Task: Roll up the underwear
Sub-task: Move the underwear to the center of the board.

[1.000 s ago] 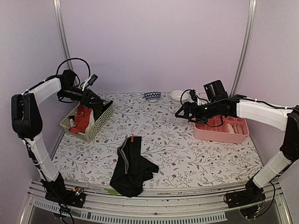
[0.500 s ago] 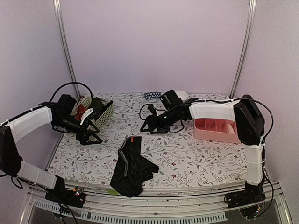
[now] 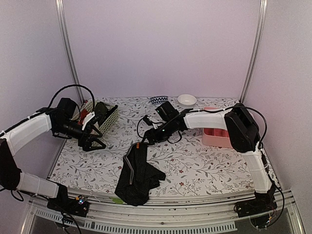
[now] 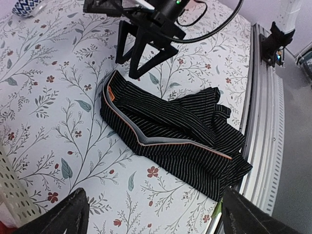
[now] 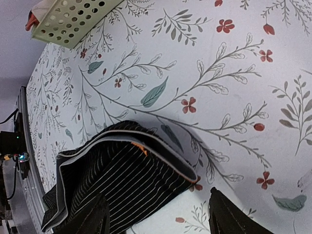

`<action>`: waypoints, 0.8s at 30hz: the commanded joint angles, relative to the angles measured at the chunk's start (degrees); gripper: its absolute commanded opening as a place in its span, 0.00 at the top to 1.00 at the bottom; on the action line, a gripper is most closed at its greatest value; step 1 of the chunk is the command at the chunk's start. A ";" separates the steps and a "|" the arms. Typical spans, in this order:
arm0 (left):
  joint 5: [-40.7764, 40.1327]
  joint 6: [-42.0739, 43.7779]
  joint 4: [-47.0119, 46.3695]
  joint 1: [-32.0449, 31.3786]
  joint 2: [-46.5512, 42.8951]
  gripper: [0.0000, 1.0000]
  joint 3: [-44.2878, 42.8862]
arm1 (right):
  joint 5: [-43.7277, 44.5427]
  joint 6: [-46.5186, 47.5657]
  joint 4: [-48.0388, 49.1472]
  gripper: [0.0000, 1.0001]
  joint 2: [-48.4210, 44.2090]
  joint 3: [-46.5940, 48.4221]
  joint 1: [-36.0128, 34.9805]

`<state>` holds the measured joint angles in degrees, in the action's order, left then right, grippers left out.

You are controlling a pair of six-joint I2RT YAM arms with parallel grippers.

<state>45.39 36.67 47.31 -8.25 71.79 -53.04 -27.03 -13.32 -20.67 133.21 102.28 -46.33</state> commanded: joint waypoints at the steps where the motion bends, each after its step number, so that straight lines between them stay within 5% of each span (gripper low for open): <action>1: 0.09 -0.13 -1.00 -0.20 -1.32 0.05 -1.27 | 0.76 5.17 -1.18 0.31 5.99 5.17 0.18; 5: -0.17 0.00 -0.91 -0.27 -1.82 0.05 -1.37 | -0.77 5.24 0.14 0.39 8.90 7.14 0.18; 9: 0.12 -0.10 -0.93 -0.24 -2.13 0.05 -1.13 | -3.46 4.44 0.76 0.60 10.56 8.36 0.17; 13: 0.29 -0.32 -1.93 -0.29 -2.28 0.05 -1.07 | -3.75 4.01 0.39 0.99 9.67 6.94 0.17; 24: -6.35 -3.96 -12.53 -9.08 -2.26 0.06 3.60 | 6.27 -5.18 3.93 1.00 -15.25 -17.27 8.16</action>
<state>42.78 34.46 41.34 -13.30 70.61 -52.36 -26.20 -13.15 -19.14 127.76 91.77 -42.70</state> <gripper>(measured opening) 0.951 0.026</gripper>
